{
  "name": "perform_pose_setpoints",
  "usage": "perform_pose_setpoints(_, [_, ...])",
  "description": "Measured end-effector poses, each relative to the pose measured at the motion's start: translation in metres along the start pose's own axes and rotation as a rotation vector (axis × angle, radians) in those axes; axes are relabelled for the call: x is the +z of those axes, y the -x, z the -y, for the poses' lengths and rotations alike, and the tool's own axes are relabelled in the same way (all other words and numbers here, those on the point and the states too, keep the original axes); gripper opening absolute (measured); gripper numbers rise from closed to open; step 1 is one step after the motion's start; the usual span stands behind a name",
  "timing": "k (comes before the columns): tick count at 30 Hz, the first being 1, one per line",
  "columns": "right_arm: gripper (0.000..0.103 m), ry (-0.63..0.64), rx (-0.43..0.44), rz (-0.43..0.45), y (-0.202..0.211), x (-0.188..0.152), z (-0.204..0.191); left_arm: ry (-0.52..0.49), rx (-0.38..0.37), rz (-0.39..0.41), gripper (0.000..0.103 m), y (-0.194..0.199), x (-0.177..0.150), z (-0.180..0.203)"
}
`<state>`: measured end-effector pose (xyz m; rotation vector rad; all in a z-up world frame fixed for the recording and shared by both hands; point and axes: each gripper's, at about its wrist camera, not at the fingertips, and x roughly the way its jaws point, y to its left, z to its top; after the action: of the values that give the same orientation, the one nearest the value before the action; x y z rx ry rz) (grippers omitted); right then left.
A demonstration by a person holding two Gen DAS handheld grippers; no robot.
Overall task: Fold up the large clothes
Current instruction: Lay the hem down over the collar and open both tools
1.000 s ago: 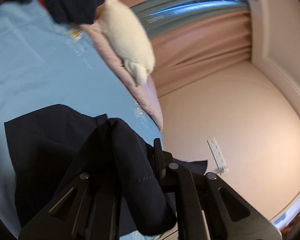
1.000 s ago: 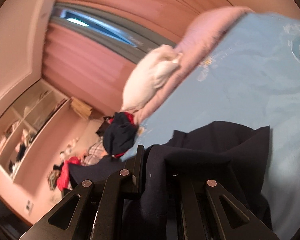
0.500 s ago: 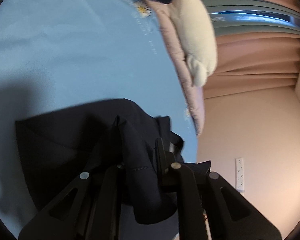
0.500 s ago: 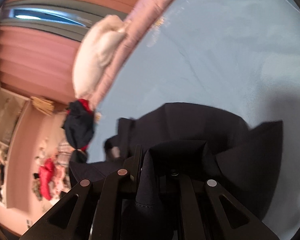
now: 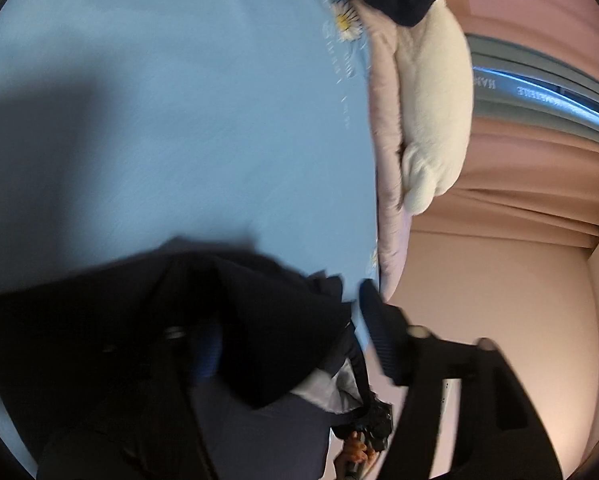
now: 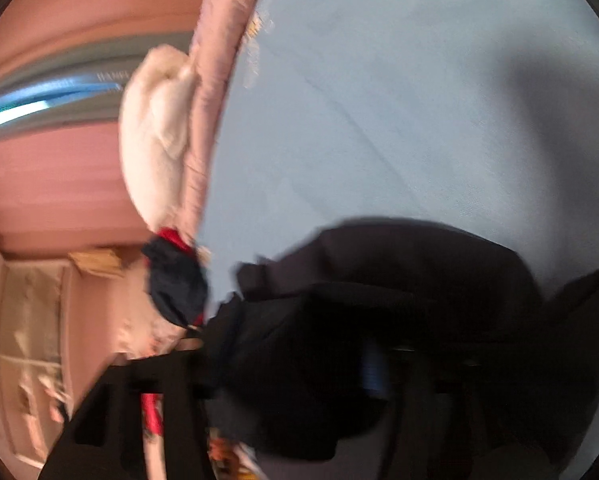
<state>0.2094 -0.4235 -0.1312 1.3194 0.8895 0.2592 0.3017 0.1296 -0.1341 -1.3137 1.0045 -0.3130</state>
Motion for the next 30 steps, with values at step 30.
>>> perform_pose_setpoints(30, [0.048, 0.973, -0.754, 0.118, 0.036, -0.191, -0.026, -1.005, 0.555, -0.011, 0.073, 0.030, -0.206, 0.025])
